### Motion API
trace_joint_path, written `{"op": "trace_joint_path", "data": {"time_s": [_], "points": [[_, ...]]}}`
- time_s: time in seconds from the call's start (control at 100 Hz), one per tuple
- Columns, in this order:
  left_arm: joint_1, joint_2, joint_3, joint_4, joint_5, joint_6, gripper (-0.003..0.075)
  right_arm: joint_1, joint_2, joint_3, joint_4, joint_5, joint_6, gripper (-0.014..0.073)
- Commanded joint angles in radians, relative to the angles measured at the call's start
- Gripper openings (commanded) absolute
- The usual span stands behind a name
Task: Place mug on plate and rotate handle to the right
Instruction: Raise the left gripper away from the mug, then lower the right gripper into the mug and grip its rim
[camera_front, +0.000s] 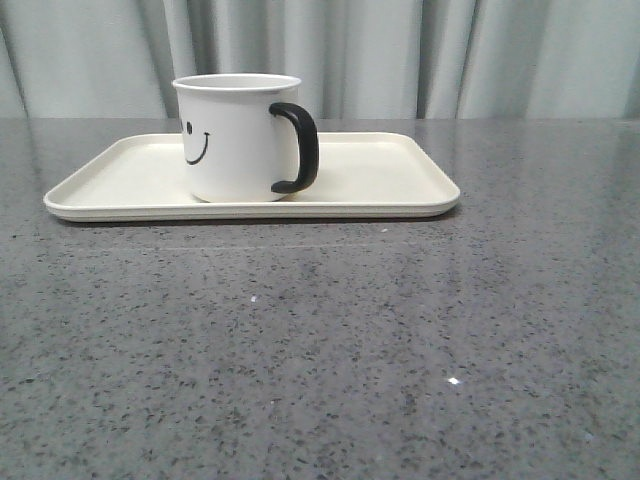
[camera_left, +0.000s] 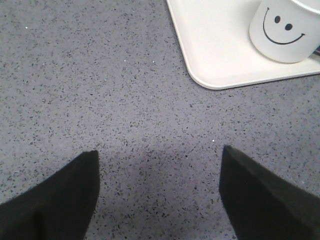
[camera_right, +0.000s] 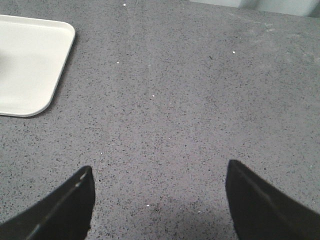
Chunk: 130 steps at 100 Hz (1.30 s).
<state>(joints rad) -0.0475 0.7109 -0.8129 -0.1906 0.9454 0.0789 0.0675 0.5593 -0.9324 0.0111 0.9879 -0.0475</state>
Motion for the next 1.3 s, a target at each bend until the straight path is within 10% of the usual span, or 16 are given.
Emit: {"op": "trace_joint_path", "data": {"time_s": [0.0, 0.5, 1.29], "points": [[0.002, -0.012, -0.022, -0.012, -0.058, -0.002, 0.0493, 0.000, 0.014, -0.026, -0.003, -0.075, -0.011, 0.0545], [0.002, -0.012, -0.022, -0.012, -0.060, -0.002, 0.0493, 0.000, 0.160, -0.049, 0.504, -0.166, -0.293, 0.0540], [0.002, -0.012, -0.022, -0.012, -0.060, -0.002, 0.0493, 0.342, 0.814, -0.455, 0.453, -0.258, -0.311, 0.0540]]}}
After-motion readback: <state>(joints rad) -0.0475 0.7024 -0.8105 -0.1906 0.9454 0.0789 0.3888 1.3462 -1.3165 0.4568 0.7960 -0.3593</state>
